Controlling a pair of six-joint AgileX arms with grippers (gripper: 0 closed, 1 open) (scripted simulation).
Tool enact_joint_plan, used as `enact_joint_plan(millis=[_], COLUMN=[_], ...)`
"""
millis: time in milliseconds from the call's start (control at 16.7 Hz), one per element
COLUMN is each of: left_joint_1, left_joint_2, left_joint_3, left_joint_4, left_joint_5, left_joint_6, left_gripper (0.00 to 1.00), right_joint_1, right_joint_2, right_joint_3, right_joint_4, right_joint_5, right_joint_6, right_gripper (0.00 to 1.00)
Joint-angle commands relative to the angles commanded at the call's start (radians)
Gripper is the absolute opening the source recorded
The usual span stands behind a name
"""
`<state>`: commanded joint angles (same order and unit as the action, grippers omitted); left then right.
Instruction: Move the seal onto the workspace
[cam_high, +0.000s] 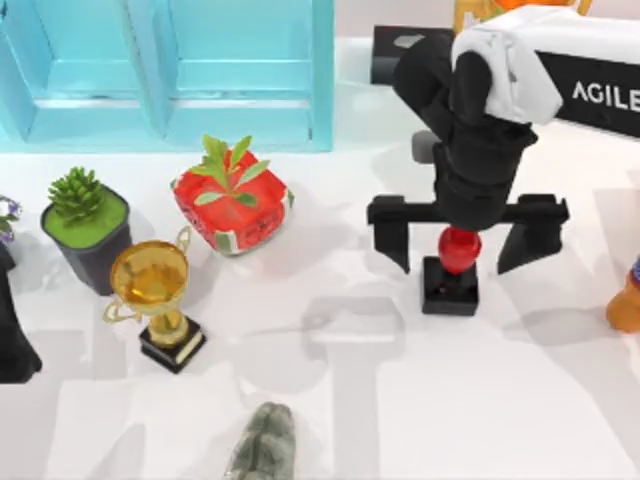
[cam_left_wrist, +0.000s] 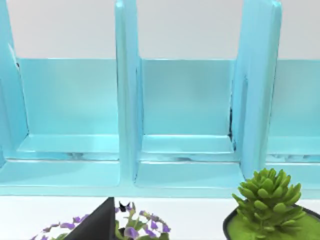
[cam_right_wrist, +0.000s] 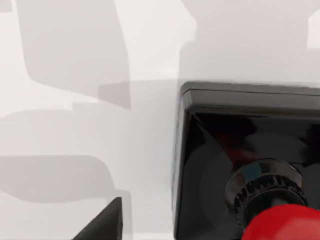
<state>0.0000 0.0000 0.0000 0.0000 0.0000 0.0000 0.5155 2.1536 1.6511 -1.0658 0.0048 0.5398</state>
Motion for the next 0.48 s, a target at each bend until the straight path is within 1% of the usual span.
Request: enact_joint_plan(millis=[240,360,480], left_joint_1=[0.0,0.0,0.0], left_joint_2=[0.0,0.0,0.0], left_joint_3=[0.0,0.0,0.0], left_joint_4=[0.0,0.0,0.0], left_joint_5=[0.0,0.0,0.0], left_joint_6=[0.0,0.0,0.0], left_gripper=[1.0,1.0,1.0], right_joint_1=[-0.002,0.0,0.001], right_joint_2=[0.002,0.011,0.022], right_joint_3=[0.016,0.073,0.173], right_joint_4=[-0.015,-0.07,-0.166], right_joint_5=[-0.001,-0.001,0.0], right_joint_6=[0.0,0.0,0.001], right_gripper=[1.0,1.0,1.0])
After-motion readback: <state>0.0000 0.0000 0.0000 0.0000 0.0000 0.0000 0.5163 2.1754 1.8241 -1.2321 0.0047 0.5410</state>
